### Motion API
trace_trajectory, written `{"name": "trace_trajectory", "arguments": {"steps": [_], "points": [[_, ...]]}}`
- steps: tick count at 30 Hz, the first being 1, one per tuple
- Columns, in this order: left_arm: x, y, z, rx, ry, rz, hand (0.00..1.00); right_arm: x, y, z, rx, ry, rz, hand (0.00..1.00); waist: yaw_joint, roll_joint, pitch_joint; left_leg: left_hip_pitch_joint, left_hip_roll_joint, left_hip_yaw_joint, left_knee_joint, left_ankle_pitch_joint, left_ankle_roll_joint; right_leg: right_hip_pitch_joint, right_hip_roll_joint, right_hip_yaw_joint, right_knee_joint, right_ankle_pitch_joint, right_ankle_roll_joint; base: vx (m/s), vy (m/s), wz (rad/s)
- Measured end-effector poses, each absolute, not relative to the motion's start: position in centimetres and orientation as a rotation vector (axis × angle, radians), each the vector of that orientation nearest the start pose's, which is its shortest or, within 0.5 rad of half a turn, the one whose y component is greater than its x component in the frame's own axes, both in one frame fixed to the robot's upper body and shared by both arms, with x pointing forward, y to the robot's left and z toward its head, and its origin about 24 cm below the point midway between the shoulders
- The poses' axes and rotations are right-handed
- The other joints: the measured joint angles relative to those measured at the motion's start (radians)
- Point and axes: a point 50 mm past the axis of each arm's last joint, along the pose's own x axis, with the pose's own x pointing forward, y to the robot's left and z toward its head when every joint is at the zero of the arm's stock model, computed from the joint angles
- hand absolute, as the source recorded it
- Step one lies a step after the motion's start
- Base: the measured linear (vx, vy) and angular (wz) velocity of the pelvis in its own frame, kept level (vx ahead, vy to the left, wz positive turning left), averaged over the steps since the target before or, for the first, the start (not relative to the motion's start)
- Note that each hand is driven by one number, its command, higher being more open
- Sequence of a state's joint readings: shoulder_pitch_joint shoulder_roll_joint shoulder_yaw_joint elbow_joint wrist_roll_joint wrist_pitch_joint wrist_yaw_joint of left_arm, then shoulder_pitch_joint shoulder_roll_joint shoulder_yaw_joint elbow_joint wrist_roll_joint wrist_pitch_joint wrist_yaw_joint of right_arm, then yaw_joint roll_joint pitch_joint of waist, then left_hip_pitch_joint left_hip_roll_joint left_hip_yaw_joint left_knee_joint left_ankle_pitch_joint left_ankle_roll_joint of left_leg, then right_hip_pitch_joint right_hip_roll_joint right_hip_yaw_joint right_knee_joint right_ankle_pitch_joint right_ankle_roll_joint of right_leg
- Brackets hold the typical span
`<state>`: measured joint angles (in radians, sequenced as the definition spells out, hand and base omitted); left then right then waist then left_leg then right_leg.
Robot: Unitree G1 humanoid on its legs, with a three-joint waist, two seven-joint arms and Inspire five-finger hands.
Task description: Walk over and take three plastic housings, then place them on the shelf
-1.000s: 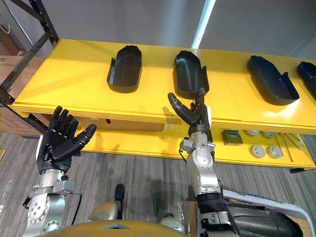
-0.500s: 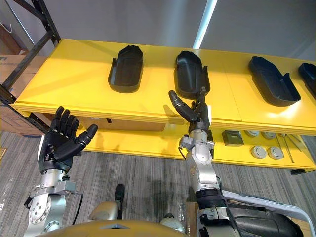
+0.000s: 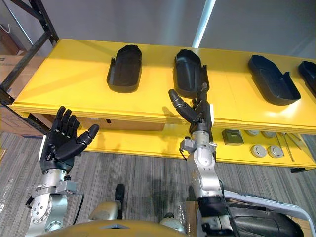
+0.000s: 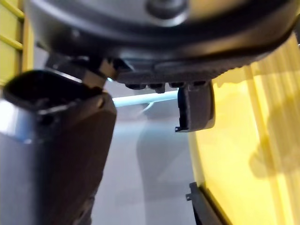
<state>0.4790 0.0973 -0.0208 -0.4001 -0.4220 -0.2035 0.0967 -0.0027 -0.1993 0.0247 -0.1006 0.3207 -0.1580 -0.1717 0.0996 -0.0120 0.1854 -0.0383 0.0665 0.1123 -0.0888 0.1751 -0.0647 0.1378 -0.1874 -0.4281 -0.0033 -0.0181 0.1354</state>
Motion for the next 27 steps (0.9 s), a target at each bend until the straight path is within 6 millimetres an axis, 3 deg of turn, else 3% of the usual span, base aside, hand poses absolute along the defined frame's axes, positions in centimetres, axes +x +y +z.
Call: {"name": "trace_trajectory", "arguments": {"steps": [6, 13, 17, 24, 27], "points": [[16.4, 19.0, 6.6, -0.317, -0.182, 0.198, 1.00, 23.3, -18.4, 8.0, 0.146, -0.209, -0.099, 1.00, -0.042, -0.024, -0.012, 0.015, 0.018, 0.079, 0.000, -0.018, -0.006, -0.036, 0.006, 0.081, 0.000, 0.010, 0.000, 0.02, -0.009, -0.41], [17.9, 18.3, 7.8, -0.327, -0.244, 0.146, 1.00, 21.2, -21.5, 6.4, 0.132, -0.130, -0.310, 1.00, -0.113, -0.031, -0.034, 0.066, 0.048, 0.242, 0.004, -0.047, -0.017, -0.093, 0.023, 0.252, -0.002, 0.037, -0.007, 0.02, -0.011, -0.72], [19.1, 17.1, 8.8, -0.337, -0.285, 0.072, 1.00, 18.1, -24.8, 6.1, 0.124, -0.114, -0.542, 1.00, -0.186, -0.029, -0.046, 0.111, 0.061, 0.358, 0.004, -0.073, -0.030, -0.117, 0.045, 0.372, -0.022, 0.063, -0.007, 0.02, -0.005, -0.83], [20.4, 16.2, 8.9, -0.339, -0.282, 0.047, 1.00, 12.2, -27.2, 3.3, 0.088, 0.041, -0.732, 1.00, -0.290, -0.002, -0.078, 0.191, 0.088, 0.564, 0.005, -0.119, -0.064, -0.157, 0.095, 0.572, -0.042, 0.091, 0.004, 0.02, -0.016, -0.88], [20.7, 16.4, 8.7, -0.325, -0.262, 0.056, 1.00, 10.9, -27.8, 2.9, 0.109, 0.064, -0.755, 1.00, -0.315, 0.001, -0.077, 0.196, 0.107, 0.623, 0.055, -0.151, -0.077, -0.172, 0.108, 0.629, -0.054, 0.102, 0.004, -0.01, -0.052, -0.64]]}}
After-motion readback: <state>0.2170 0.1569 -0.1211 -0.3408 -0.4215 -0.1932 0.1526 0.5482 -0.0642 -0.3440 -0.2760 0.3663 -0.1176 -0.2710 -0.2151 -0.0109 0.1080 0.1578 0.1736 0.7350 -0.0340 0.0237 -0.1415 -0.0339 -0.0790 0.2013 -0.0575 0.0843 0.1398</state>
